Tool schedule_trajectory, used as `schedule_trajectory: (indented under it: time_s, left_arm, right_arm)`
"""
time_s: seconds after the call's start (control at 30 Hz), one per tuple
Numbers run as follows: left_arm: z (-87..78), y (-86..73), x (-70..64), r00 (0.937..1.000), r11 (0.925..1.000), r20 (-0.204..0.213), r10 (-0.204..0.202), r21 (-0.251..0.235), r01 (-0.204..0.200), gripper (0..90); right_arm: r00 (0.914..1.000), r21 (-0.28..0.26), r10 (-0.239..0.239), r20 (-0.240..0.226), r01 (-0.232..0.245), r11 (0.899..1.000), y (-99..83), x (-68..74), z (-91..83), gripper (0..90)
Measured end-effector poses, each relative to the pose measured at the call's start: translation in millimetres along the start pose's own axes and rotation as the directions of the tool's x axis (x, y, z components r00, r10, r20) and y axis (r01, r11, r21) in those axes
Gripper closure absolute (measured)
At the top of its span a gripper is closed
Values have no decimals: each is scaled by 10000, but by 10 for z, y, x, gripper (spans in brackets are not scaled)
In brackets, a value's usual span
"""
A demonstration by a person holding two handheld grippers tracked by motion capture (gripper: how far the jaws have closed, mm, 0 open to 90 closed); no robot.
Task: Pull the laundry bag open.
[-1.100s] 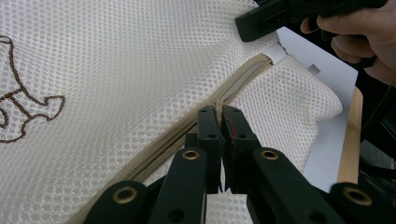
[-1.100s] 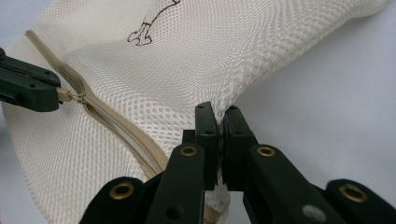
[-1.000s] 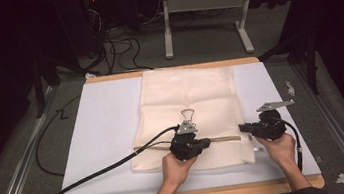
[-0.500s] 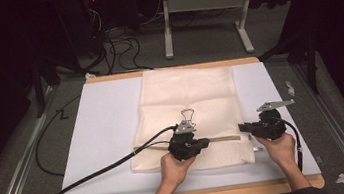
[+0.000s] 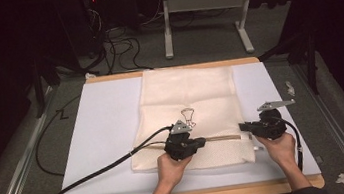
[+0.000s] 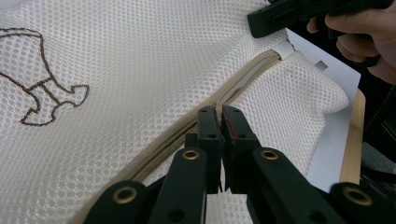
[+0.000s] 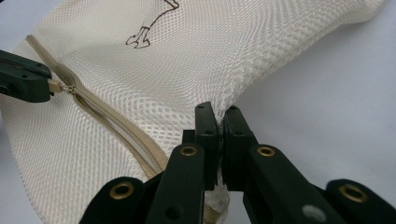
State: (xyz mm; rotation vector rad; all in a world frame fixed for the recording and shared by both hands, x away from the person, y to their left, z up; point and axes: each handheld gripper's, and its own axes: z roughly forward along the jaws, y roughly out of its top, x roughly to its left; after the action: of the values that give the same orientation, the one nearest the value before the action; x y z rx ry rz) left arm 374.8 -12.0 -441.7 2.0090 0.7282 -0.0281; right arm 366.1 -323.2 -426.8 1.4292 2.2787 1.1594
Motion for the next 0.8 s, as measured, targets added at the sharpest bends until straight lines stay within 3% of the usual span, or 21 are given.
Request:
schedule_trajectory:
  time_s: [0.4,0.8]
  left_arm:
    - [-16,-30,-8,10000,9999,44,87,94,-87,872]
    - [-155,-86,73,9997,9998,-166,-182,-44,181,871]
  right_arm:
    - [10000,11,78,-34,-78,10000,-26,13,2,881]
    - [10000,25,42,19,-42,10000,-18,9,5,882]
